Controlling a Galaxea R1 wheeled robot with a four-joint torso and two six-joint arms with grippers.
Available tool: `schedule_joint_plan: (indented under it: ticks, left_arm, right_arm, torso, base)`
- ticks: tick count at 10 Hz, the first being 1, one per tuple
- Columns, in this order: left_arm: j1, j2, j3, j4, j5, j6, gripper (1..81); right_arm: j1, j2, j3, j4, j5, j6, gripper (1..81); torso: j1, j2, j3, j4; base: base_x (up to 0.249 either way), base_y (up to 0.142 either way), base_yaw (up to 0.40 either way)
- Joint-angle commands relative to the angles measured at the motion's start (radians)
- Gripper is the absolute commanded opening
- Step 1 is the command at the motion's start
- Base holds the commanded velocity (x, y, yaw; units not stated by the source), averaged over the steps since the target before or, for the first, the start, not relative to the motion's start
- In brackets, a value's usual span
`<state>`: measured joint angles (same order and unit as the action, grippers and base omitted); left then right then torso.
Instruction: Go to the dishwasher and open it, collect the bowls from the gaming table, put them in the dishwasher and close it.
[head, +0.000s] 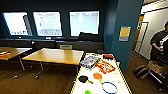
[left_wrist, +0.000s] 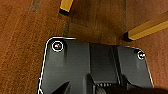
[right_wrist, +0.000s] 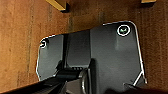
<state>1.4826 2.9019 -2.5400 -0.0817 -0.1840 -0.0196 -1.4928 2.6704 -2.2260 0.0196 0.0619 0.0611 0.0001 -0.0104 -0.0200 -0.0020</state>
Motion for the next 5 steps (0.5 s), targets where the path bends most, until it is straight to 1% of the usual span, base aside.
schedule_joint_plan:
  ticks: [1, 2, 3, 4, 5]
  left_arm:
    - [-0.034, -0.016, 0.072, -0.003, 0.032, 0.003, 81.1]
    - [-0.034, -0.028, 0.096, -0.006, 0.026, 0.003, 81.1]
    - [-0.032, -0.036, 0.112, -0.021, 0.008, 0.001, 81.1]
    - [-0.029, -0.039, 0.118, -0.043, 0.003, 0.001, 81.1]
    - [-0.024, -0.039, 0.118, -0.043, 0.002, 0.003, 81.1]
  right_arm:
    - [0.064, -0.194, 0.204, 0.0, -0.036, 0.003, 81.1]
    - [0.071, -0.253, 0.273, 0.0, -0.036, 0.005, 81.1]
    - [0.082, -0.306, 0.336, 0.0, -0.036, 0.006, 81.1]
    - [0.097, -0.369, 0.411, 0.002, -0.036, 0.006, 81.1]
    - [0.111, -0.43, 0.488, 0.01, -0.034, 0.009, 81.1]
  torso:
    - [0.0, 0.0, 0.0, 0.0]
    - [0.0, 0.0, 0.0, 0.0]
    - [0.0, 0.0, 0.0, 0.0]
    - [0.0, 0.0, 0.0, 0.0]
    - [0.0, 0.0, 0.0, 0.0]
  base:
    - [0.0, 0.0, 0.0]
    - [0.0, 0.0, 0.0]
    - [0.0, 0.0, 0.0]
    - [0.0, 0.0, 0.0]
    - [0.0, 0.0, 0.0]
